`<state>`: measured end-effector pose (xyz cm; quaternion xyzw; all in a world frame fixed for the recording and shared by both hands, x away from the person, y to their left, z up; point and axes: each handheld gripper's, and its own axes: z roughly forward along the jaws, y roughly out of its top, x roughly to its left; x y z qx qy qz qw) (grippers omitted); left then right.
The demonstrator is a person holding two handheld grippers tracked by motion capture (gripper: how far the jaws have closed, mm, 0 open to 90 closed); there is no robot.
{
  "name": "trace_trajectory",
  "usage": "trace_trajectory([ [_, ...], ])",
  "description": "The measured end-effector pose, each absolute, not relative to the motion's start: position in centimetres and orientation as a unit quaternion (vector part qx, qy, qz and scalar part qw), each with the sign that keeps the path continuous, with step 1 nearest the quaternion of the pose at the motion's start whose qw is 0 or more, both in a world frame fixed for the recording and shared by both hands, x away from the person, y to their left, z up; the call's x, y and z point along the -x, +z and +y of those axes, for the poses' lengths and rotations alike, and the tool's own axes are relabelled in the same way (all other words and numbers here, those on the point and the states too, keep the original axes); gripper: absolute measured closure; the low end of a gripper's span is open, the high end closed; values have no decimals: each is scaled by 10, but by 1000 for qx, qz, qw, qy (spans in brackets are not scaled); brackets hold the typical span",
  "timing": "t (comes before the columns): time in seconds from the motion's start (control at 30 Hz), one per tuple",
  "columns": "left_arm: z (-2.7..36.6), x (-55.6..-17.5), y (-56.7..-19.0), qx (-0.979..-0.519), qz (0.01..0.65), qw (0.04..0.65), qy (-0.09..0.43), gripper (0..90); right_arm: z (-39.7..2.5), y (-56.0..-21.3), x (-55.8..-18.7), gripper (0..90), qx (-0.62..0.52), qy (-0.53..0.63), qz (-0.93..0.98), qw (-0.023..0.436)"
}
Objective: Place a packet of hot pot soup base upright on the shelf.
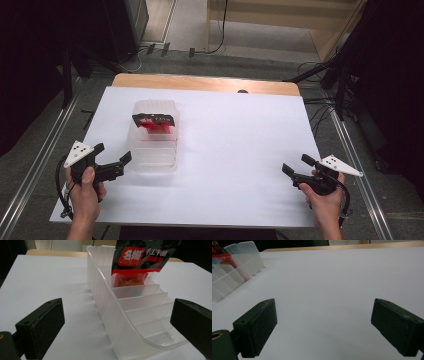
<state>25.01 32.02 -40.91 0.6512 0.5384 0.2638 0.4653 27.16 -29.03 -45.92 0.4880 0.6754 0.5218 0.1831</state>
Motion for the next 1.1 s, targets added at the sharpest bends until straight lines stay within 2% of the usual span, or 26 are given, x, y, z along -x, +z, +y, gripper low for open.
trace_trajectory([
  [0.67, 331, -250, -412, -644, 545, 464, 270, 0, -344, -464, -238, 84, -533, 520, 634, 207],
  [0.87, 341, -250, -415, -640, 551, 463, 271, 0, -367, -472, -230, 140, -559, 507, 616, 226],
  [1.1, 350, -252, -421, -634, 561, 460, 268, 0, -379, -481, -231, 143, -579, 510, 598, 217],
])
